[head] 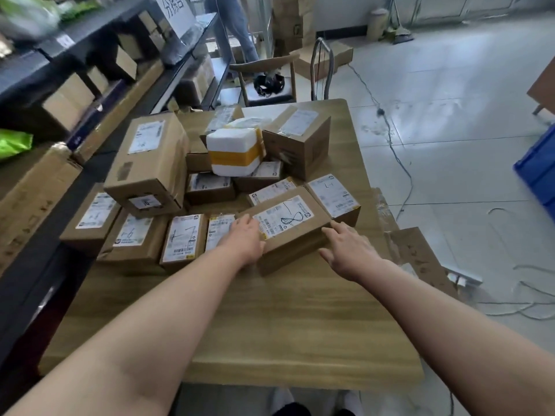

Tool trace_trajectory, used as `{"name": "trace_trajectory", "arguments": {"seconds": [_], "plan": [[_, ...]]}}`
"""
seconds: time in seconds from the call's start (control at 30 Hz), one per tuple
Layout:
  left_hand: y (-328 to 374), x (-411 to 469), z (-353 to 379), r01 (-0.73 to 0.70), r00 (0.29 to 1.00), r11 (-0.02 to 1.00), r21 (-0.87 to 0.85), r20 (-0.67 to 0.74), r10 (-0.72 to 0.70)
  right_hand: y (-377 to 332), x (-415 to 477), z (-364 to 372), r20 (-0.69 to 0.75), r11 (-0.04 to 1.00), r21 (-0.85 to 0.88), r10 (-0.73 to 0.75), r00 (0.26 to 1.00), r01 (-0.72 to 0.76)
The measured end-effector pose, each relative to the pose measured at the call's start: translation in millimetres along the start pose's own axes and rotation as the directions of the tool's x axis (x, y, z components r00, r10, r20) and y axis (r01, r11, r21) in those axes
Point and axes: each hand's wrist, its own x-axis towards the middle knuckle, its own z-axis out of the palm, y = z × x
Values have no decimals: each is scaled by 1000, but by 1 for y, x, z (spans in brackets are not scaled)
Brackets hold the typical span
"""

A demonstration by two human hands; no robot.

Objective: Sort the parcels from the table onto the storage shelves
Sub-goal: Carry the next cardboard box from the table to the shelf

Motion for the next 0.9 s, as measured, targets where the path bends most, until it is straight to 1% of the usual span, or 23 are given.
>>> {"name": "trace_trajectory", "arguments": {"seconds": [0.1, 0.23, 0.33, 0.37, 0.4, 0.43, 0.47, 0.53, 0.57, 0.67, 0.77, 0.9], "plan": [[-11, 22, -4, -7, 1000, 1000, -16, 4, 7, -10, 7, 3, -12, 1000, 20, 18, 1000, -17], [-22, 47, 0, -42, 999, 997, -63, -9, 42, -20, 15, 11, 33, 996, 57, 62, 998, -64], [-26, 57, 9, -116, 990, 993, -11, -82, 115, -25, 23, 15, 43, 979, 147, 138, 989, -143], [-28, 59, 9, -127, 986, 992, 3, -106, 127, -26, 27, 14, 36, 976, 148, 154, 987, -158], [-30, 61, 8, -122, 988, 993, 4, -98, 122, -26, 30, 13, 29, 976, 142, 164, 986, -166], [-32, 61, 7, -105, 993, 994, -18, -51, 104, -26, 33, 10, 24, 975, 138, 170, 985, -172], [-34, 59, 6, -79, 996, 994, -69, 32, 81, -25, 35, 8, 21, 975, 139, 173, 985, -174], [-37, 48, 11, -2, 977, 979, -203, 207, 44, -21, 38, 4, 29, 975, 149, 162, 986, -164], [-36, 41, 16, 33, 968, 967, -251, 250, 32, -19, 39, 3, 41, 976, 154, 151, 988, -156], [-29, 18, 32, 99, 967, 951, -294, 252, -23, -15, 35, 4, 90, 981, 148, 110, 990, -123], [-13, -5, 43, 202, 956, 930, -308, 268, -119, -12, 24, 14, 140, 988, 121, 76, 987, -93], [7, -36, 55, 283, 941, 899, -334, 281, -191, -1, 6, 21, 159, 994, 109, 6, 987, -23]]}}
